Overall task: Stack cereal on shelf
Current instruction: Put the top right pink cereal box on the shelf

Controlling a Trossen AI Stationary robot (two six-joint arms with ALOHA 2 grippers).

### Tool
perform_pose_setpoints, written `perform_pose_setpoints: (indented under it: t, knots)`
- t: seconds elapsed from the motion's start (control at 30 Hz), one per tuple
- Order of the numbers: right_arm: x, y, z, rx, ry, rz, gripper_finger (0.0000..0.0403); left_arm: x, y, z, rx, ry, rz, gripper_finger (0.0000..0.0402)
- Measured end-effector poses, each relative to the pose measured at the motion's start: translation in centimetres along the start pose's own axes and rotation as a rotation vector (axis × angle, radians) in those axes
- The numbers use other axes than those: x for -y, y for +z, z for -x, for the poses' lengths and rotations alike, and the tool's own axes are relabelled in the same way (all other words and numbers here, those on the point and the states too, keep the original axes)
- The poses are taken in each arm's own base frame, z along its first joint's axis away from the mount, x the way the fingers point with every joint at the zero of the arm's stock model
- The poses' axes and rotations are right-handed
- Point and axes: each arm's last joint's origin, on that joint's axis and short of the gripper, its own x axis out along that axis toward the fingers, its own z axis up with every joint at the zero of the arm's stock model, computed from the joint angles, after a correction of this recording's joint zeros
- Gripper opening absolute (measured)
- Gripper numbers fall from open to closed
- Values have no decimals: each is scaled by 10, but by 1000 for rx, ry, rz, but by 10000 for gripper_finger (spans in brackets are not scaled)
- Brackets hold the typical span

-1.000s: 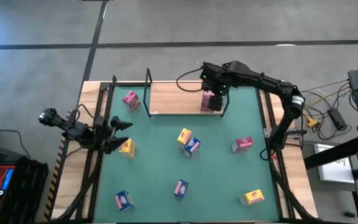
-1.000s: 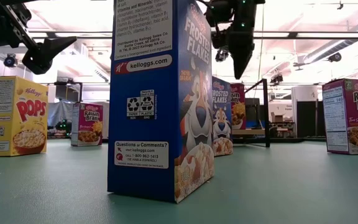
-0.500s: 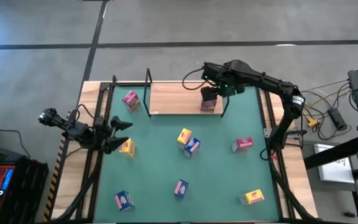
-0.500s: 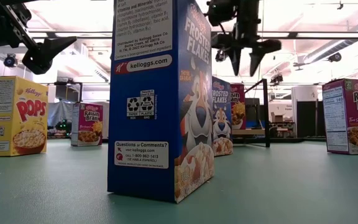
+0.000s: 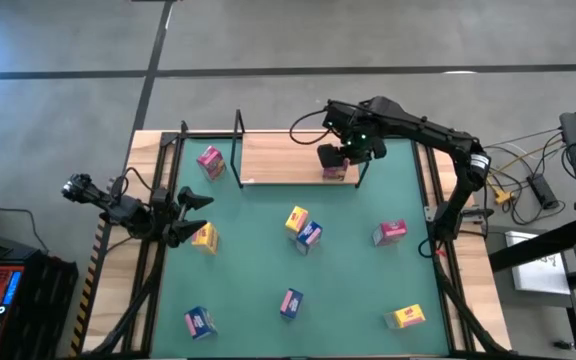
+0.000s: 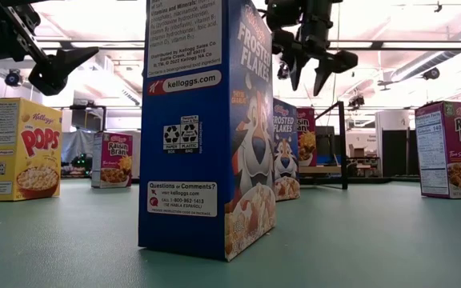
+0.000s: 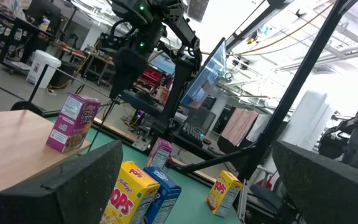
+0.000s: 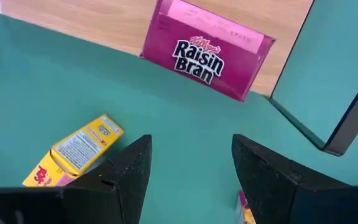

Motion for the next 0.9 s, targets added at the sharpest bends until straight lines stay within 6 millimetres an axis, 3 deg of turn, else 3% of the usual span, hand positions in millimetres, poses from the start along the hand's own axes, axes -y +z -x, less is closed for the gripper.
perform_pose_setpoints:
  t: [0.4, 0.9]
  knots:
    - [-9, 6, -2, 68, 68, -13, 210, 0, 0, 0, 0, 1, 0, 398]
    - [-9, 8, -2, 127, 31, 46, 210, 0, 0, 0, 0, 0, 0, 398]
